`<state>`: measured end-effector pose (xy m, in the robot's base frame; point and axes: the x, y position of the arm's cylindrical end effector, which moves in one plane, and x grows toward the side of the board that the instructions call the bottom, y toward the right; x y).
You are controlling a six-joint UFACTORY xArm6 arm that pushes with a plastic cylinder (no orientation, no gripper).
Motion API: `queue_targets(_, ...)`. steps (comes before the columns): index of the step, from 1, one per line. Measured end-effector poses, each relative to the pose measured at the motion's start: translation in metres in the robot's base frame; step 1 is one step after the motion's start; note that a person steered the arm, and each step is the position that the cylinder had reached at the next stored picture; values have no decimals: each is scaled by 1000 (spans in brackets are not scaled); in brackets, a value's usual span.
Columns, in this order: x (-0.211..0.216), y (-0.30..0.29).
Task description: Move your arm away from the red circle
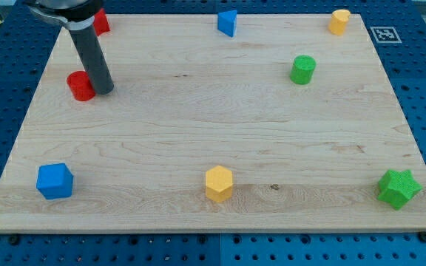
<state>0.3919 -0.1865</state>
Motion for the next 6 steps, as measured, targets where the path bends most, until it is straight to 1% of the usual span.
queue_targets(3, 0, -12)
queue_targets(4, 0, 0)
queue_targets(5, 12, 39)
queue_targets(6, 37, 41)
